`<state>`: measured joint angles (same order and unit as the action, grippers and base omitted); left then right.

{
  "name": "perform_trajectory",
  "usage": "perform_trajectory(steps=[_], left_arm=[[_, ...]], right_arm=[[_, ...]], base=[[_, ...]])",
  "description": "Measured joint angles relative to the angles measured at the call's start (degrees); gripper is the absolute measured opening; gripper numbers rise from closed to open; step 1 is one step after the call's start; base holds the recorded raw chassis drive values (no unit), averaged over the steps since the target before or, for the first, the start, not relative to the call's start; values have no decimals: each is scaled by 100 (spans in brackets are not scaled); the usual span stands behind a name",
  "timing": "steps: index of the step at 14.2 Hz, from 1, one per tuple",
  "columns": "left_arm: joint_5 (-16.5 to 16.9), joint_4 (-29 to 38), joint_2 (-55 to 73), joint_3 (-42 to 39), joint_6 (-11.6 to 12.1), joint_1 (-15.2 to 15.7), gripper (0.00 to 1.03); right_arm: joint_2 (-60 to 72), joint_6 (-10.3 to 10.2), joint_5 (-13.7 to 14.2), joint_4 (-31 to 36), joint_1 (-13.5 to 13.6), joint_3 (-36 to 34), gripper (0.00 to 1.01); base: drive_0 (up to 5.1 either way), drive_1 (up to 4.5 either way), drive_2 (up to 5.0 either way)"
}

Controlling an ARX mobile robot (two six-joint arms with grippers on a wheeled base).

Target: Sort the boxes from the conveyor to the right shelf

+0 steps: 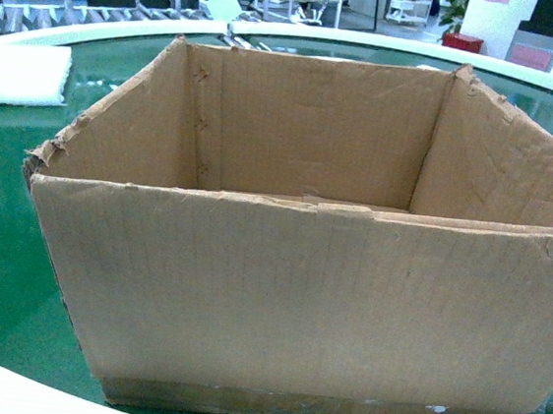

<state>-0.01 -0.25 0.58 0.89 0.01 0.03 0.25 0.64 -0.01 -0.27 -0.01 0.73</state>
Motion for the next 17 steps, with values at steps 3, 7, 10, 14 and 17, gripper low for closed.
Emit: perform_trajectory(steps=[3, 7, 10, 14, 17], left_arm=[[0, 0, 0, 0, 0, 0, 98], [0, 0, 0, 0, 0, 0, 98], [0, 0, 0, 0, -2, 0, 98], [0, 0, 0, 0, -2, 0, 98], [0, 0, 0, 0, -2, 0, 98]], right_arm=[[0, 0, 0, 0, 0, 0, 98], [0, 0, 0, 0, 0, 0, 98], [0, 0, 0, 0, 0, 0, 98], [0, 0, 0, 0, 0, 0, 98], [0, 0, 0, 0, 0, 0, 98]], base=[[0, 0, 0], [0, 0, 0], [0, 0, 0], [0, 0, 0], [0, 0, 0]])
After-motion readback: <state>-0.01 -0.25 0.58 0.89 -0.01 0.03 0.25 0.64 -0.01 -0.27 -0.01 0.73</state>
